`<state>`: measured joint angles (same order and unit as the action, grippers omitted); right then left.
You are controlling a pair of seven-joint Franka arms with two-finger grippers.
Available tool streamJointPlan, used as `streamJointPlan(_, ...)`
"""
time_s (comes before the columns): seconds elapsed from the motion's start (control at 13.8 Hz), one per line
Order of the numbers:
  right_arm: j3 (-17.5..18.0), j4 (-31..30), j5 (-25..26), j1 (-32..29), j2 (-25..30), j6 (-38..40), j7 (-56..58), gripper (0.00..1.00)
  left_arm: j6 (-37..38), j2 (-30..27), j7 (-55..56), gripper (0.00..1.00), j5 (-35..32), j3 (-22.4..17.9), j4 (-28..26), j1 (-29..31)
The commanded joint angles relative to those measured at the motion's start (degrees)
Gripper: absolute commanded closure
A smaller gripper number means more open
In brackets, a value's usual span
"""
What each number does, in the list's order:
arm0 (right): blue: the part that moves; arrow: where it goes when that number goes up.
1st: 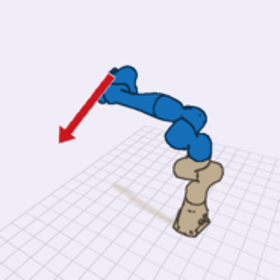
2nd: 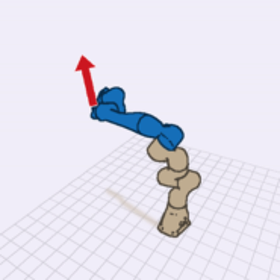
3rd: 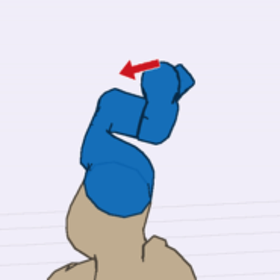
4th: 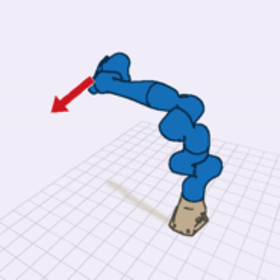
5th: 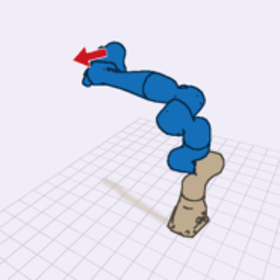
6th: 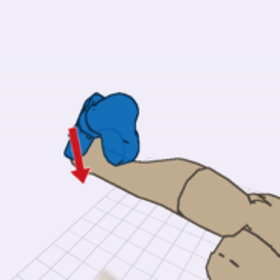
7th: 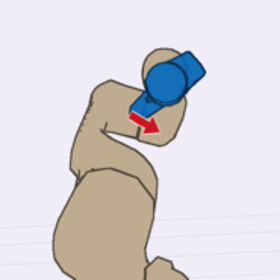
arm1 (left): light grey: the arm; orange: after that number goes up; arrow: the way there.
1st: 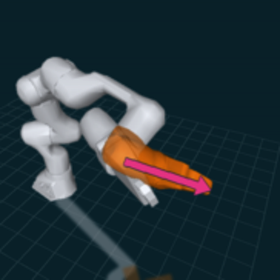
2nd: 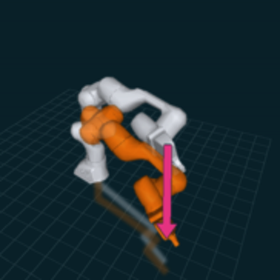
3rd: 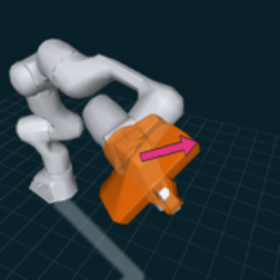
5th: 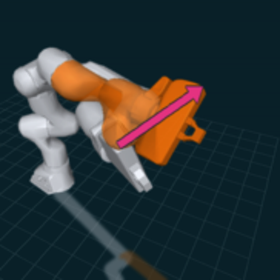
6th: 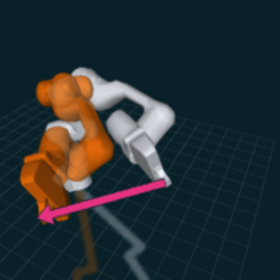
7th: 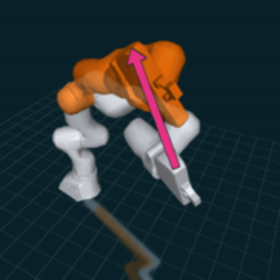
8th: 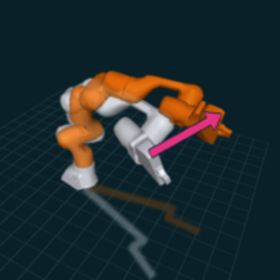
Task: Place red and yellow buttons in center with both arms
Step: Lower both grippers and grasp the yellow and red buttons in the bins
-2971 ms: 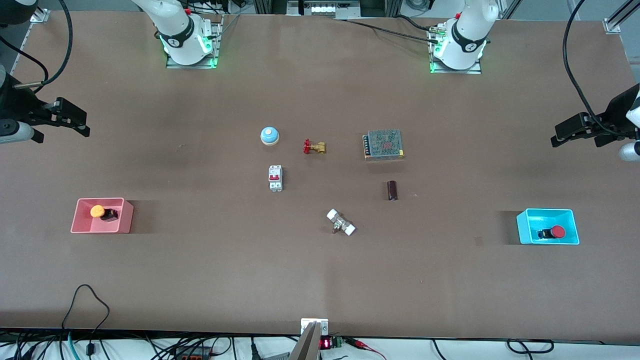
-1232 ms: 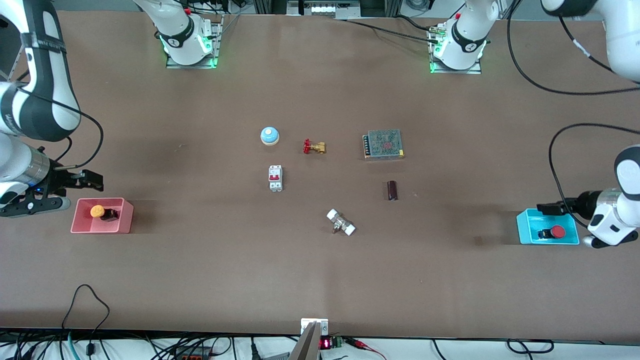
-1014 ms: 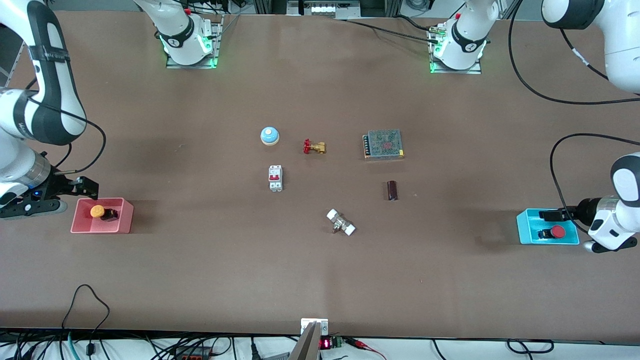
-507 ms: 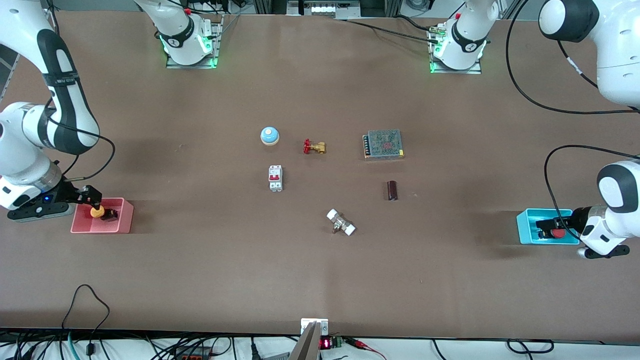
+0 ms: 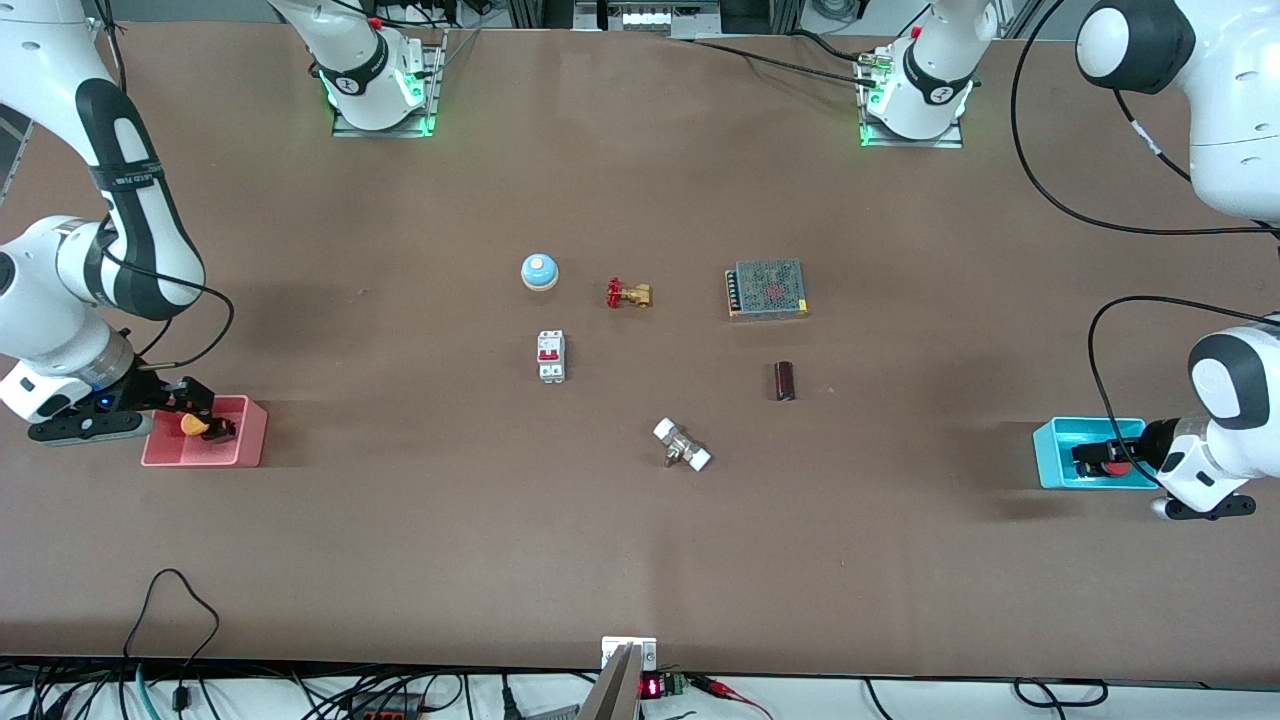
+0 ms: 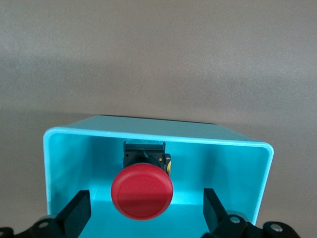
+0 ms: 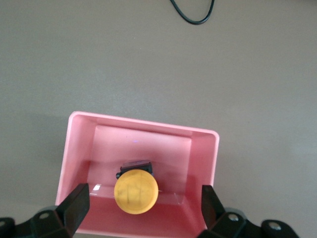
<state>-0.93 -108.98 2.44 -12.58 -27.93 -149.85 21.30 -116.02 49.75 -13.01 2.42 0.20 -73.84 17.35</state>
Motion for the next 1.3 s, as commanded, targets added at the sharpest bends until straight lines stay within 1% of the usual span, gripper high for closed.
streamJointPlan(0.0,1.2,1.4,-1.47,-1.13,-2.12,-0.71,3.56,0.0,-0.44,1.67,-2.45,0.0,-0.66,0.07,2.21,0.23)
streamJointPlan(0.14,1.28,2.02,-1.82,-1.57,-3.01,-0.8,3.93,0.0,-2.01,1.76,-3.86,0.01,-0.75,0.07,1.95,0.23)
streamJointPlan(0.29,1.46,2.37,-1.82,-1.57,-3.45,-0.8,4.54,0.0,-2.11,1.76,-4.3,0.04,-0.75,0.07,1.86,0.23)
streamJointPlan(0.36,1.46,2.37,-1.82,-1.57,-3.54,-0.97,4.54,0.0,-2.11,1.76,-4.3,0.09,-0.84,0.07,1.86,0.14)
streamJointPlan(0.51,1.46,2.37,-1.82,-1.66,-4.24,-1.76,4.63,0.0,-2.11,1.76,-4.13,0.24,-0.84,0.07,1.86,0.05)
streamJointPlan(0.72,1.46,2.37,-1.82,-1.66,-5.03,-2.82,4.63,0.0,-2.11,1.76,-4.04,0.43,-0.84,0.07,1.95,-0.03)
streamJointPlan(0.8,1.46,2.37,-1.82,-1.66,-5.12,-2.82,4.63,0.0,-2.02,1.76,-3.95,0.47,-0.84,0.07,1.95,-0.12)
streamJointPlan(0.94,1.46,2.37,-1.82,-1.66,-5.21,-3.17,4.63,0.03,-2.02,1.67,-3.86,0.52,-0.84,0.07,2.04,-0.21)
streamJointPlan(1.01,1.55,2.37,-1.82,-1.66,-5.47,-3.6,4.63,0.07,-2.02,1.67,-3.86,0.55,-0.84,-0.02,2.04,-0.3)
streamJointPlan(1.09,1.55,2.37,-1.82,-1.66,-5.65,-3.61,4.63,0.13,-1.93,1.58,-3.86,0.57,-0.84,-0.02,2.04,-0.21)
streamJointPlan(1.23,1.55,2.37,-1.82,-1.57,-5.82,-3.7,4.63,0.3,-1.76,1.23,-3.86,0.59,-0.84,-0.02,2.04,-0.21)
